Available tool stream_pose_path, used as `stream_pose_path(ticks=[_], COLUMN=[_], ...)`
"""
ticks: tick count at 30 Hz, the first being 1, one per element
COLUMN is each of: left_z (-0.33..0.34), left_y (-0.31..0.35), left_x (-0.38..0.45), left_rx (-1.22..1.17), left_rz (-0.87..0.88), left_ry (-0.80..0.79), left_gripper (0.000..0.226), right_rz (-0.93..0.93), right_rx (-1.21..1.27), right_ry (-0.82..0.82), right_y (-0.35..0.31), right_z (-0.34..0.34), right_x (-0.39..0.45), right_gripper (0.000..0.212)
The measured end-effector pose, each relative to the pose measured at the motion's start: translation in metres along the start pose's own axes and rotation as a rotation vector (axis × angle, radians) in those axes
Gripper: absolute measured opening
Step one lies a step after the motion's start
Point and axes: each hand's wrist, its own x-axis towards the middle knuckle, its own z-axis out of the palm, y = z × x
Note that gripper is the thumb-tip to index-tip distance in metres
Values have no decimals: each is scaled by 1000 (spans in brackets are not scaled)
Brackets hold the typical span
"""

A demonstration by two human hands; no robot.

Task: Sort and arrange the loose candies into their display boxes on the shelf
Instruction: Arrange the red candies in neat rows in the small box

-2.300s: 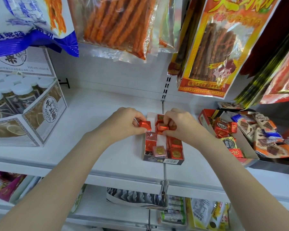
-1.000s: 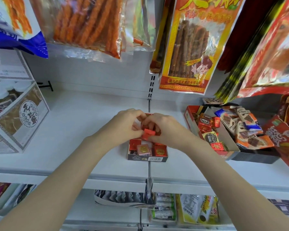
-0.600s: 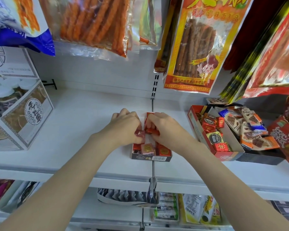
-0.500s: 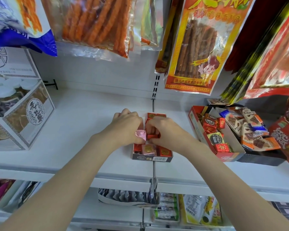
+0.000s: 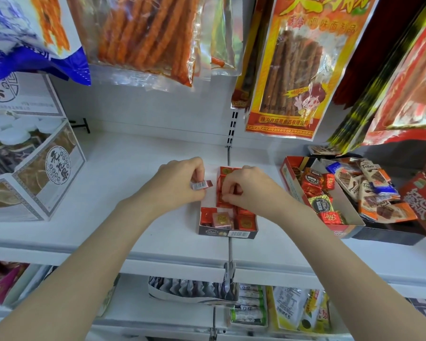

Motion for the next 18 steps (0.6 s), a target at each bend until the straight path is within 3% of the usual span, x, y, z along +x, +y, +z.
stream_pose_path(ticks=[3, 8, 11, 18], left_z=[-3, -2, 0, -2], left_y=[-7, -10, -9, -11], left_x=[-3, -8, -8, -8], left_rx=[-3, -6, 4, -18], left_rz=[-18, -50, -45, -52], left_ry=[36, -53, -63, -36], left_gripper=[26, 28, 28, 31], right_rz=[-4, -21, 16, 189], right_rx=[155, 123, 119, 483], right_ry=[-97, -269, -249, -97], right_y=[-9, -27, -31, -22], right_z=[-5, 9, 10, 1], right_x=[-4, -3, -4, -4], right_gripper=[19, 34, 9, 23])
